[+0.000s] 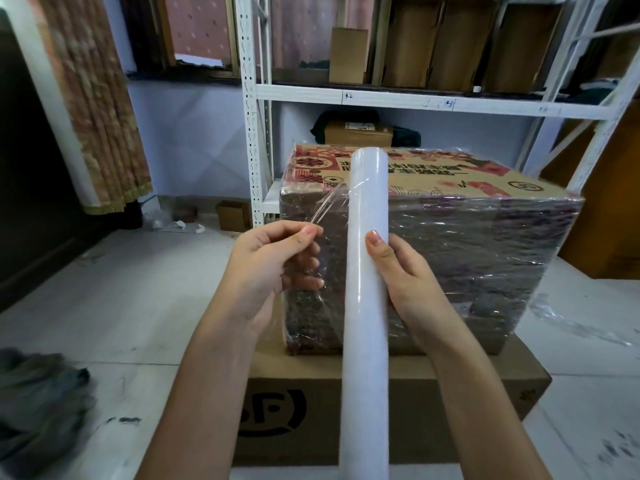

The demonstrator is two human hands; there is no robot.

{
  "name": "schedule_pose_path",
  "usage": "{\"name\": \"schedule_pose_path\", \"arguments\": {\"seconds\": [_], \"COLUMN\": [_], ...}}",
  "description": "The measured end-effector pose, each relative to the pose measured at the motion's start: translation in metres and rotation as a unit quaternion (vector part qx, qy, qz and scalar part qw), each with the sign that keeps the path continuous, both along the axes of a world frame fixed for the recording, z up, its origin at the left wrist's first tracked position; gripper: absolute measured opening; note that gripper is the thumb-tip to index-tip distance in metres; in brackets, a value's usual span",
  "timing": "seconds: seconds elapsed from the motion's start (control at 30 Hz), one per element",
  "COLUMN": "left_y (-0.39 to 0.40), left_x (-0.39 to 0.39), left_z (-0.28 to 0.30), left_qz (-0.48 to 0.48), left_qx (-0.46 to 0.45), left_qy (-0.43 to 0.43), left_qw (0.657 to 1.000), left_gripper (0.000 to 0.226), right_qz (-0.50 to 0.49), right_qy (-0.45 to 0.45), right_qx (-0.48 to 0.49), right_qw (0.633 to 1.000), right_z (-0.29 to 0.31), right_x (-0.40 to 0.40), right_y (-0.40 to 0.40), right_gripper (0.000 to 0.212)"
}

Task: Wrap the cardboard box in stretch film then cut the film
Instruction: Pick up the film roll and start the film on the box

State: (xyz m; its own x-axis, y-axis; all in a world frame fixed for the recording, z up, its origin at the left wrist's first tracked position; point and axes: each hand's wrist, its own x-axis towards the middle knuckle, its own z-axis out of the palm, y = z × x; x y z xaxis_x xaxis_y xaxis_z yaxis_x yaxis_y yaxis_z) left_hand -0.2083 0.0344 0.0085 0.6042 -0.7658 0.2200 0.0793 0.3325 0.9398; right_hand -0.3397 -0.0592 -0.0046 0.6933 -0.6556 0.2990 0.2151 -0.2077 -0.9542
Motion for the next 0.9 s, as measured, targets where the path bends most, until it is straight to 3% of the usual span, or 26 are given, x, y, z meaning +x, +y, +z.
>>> {"name": "schedule_pose_path", "arguments": {"seconds": [0.13,0.37,0.6,0.73,0.8,0.9], "left_y": [-0.013,-0.020,-0.025,-0.025,-0.024,-0.023], "left_x": [-0.012,-0.016,-0.022,-0.030,-0.031,-0.022], "left_z": [-0.007,-0.013,-0.015,-0.011,-0.010,-0.015], "left_qz": [0.038,0.102,0.140,0.119,0.080,0.103], "left_qx": [0.012,-0.018,-0.059,-0.099,-0.123,-0.127], "left_qy": [-0.050,-0.123,0.001,-0.081,-0.074,-0.148], "left_qw": [0.998,0.987,0.988,0.985,0.986,0.975], "left_gripper": [0.003,0.015,0.017,0.010,0.007,0.024], "right_qz": [-0.021,-0.059,-0.117,-0.115,-0.118,-0.123], "right_qy": [-0.032,-0.016,-0.022,-0.017,-0.019,-0.028], "right_qx": [-0.027,-0.053,-0.061,-0.088,-0.090,-0.073], "right_qw": [0.999,0.997,0.991,0.989,0.989,0.989], "right_z": [-0.004,-0.014,-0.021,-0.024,-0.025,-0.026], "right_x": [0.004,0.006,0.017,0.021,0.023,0.023], "right_y": [0.005,0.002,0.009,0.014,0.017,0.017], "right_gripper": [0.026,0.033,0.035,0.029,0.034,0.040]}}
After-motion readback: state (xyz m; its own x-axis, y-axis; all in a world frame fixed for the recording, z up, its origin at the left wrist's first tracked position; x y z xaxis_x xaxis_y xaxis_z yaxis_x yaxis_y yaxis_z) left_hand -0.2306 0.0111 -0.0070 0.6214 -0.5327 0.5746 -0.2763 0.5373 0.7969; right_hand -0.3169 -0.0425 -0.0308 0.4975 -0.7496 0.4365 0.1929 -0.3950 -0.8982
